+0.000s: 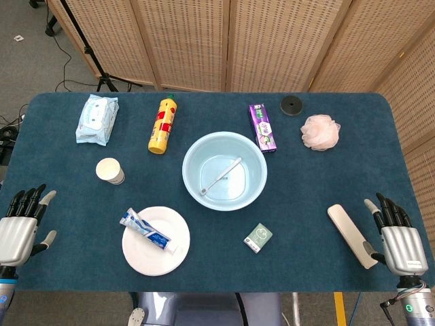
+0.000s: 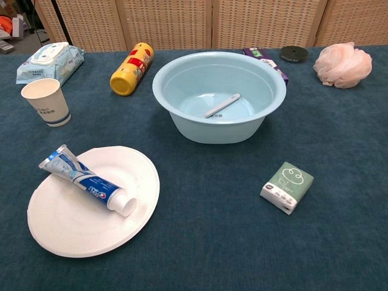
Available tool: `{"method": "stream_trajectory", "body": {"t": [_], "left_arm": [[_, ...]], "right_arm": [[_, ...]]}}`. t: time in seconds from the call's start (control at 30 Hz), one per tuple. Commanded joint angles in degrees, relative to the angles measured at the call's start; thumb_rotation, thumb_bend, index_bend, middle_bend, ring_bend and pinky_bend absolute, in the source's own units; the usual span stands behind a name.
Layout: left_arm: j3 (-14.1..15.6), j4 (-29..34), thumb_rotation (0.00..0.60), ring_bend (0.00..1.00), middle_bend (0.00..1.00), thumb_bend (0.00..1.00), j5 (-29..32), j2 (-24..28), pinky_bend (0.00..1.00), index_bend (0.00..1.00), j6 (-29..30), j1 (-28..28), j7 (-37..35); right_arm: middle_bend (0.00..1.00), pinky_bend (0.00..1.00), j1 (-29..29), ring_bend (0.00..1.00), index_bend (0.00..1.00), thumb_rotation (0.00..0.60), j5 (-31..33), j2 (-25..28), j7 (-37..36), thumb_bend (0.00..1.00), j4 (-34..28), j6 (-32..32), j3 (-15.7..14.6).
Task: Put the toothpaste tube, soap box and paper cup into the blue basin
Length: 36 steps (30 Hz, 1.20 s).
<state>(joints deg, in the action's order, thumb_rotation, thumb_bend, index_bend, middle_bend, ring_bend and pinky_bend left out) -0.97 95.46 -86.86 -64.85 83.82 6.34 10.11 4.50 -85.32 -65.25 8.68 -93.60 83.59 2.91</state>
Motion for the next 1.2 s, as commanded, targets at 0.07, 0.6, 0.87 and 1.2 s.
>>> {"method": "stream_trajectory", "body": {"t": [0.07, 0.6, 0.87, 1.2], "left_arm": [[0.3, -0.1, 0.600, 0.00, 0.00, 0.29, -0.2, 0.0, 0.00, 0.00, -0.3, 0.0, -0.1], [0.1, 0.2, 0.600, 0.00, 0.00, 0.29, 0.1, 0.2, 0.00, 0.00, -0.7, 0.3, 0.7], [0.3, 0.6, 0.600, 0.00, 0.00, 0.29, 0.1, 0.3, 0.00, 0.00, -1.1, 0.4, 1.2], [0.6, 1.2, 0.600, 0.00, 0.00, 0.29, 0.5, 0.4, 0.00, 0.00, -2.7, 1.0, 1.8]], "right_arm": [[0.00, 0.11, 0.0, 0.00, 0.11, 0.600, 0.2, 0.0, -0.1, 0.26, -0.1, -0.2, 0.0], [0.00, 0.11, 0.0, 0.00, 0.11, 0.600, 0.3, 0.2, 0.1, 0.26, -0.3, -0.3, 0.0], [0.00, 0.11, -0.1, 0.00, 0.11, 0.600, 0.5, 0.5, -0.1, 0.26, -0.6, -0.1, 0.2], [0.00, 0.11, -0.1, 0.00, 0.11, 0.600, 1.1, 0.6, -0.5, 0.26, -0.6, -0.1, 0.4]]}}
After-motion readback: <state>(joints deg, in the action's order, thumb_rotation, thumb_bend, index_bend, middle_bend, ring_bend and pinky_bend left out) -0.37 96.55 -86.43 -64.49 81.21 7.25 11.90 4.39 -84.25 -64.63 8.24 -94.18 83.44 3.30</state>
